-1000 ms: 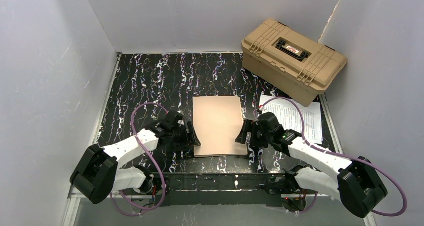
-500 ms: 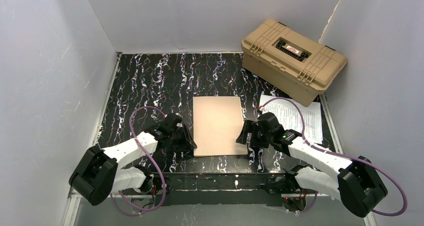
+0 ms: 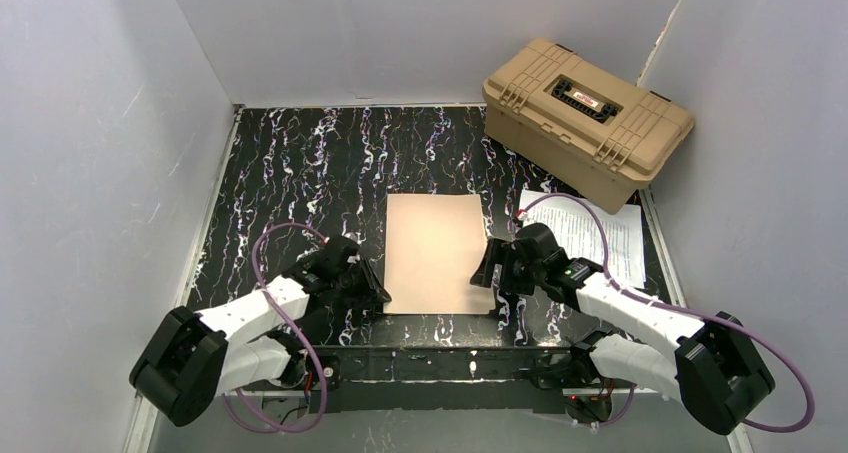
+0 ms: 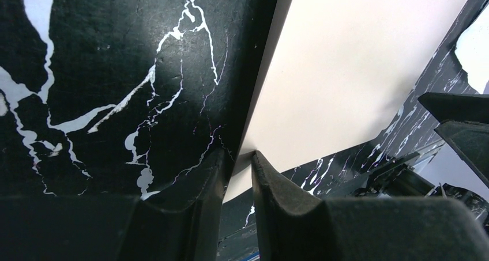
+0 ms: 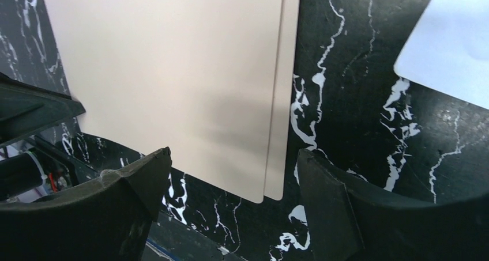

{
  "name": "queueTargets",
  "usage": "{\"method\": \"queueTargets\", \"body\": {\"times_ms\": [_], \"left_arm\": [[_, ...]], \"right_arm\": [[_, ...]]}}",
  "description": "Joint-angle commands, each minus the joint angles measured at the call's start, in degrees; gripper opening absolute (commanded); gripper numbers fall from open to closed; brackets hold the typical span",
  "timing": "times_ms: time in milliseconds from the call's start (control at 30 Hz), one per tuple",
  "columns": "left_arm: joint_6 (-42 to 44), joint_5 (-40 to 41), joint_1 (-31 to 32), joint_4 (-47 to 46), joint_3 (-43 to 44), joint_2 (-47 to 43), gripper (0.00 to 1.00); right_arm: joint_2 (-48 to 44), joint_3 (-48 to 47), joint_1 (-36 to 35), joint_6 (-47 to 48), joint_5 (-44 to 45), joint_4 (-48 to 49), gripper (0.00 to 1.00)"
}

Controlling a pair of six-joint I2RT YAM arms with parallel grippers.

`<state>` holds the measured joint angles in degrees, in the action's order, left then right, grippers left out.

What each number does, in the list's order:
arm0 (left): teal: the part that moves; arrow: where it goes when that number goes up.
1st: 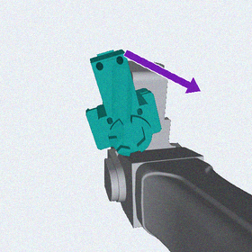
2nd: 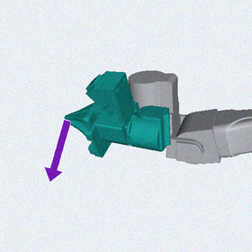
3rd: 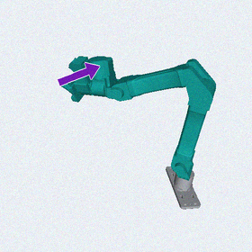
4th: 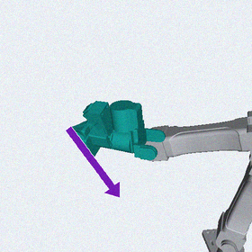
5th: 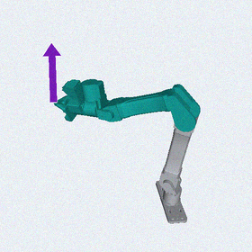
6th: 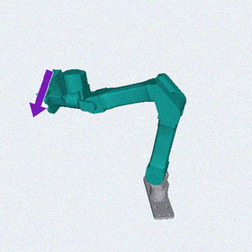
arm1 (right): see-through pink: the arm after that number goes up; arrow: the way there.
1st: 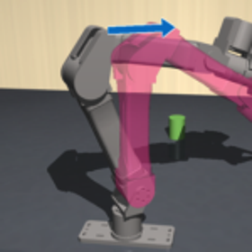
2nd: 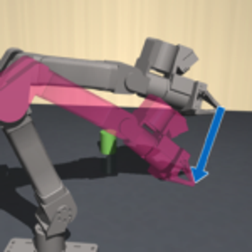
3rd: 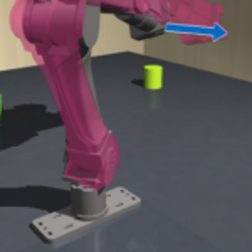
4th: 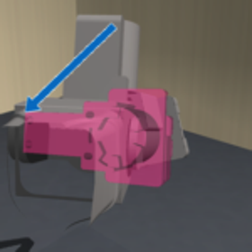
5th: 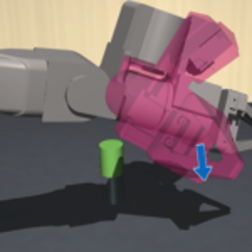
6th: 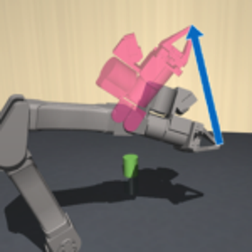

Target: Put the files into the folder

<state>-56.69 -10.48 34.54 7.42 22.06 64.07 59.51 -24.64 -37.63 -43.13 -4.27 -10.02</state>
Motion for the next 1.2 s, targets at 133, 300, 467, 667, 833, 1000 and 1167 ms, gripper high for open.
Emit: {"method": "queueTargets", "body": {"times_ms": [133, 300, 467, 667, 833, 1000, 1167], "left_arm": [[-0.81, 3.46, -1.93, 4.60, -6.63, -1.70, 0.22], [-2.38, 1.21, -3.30, 0.24, -9.39, -2.43, 0.24], [-3.26, -0.75, -5.29, -2.73, -11.67, -2.90, 0.24], [-3.27, -0.98, -6.97, -2.47, -12.58, -3.13, 0.24], [-3.31, -0.78, -7.86, -1.88, -12.93, -3.39, 0.24], [-3.59, -1.00, -8.98, -2.15, -13.65, -2.87, 0.22], [-4.18, -0.94, -10.01, -2.15, -14.51, -2.75, 0.20]], "right_arm": [[1.15, -3.81, -0.34, -0.08, -3.02, 4.65, 0.87], [2.41, -3.83, -0.26, -0.28, -3.63, 6.28, 0.85], [3.93, -3.62, -0.26, -0.86, -3.63, 7.55, 0.84], [5.50, -2.64, -0.28, -1.55, -3.49, 9.40, 0.83], [6.78, -1.61, -0.26, -2.04, -3.25, 10.25, 0.82], [7.38, -0.80, -0.27, -2.24, -2.79, 11.28, 0.81], [7.42, -0.08, -0.27, -2.21, -2.67, 11.24, 0.81]]}}
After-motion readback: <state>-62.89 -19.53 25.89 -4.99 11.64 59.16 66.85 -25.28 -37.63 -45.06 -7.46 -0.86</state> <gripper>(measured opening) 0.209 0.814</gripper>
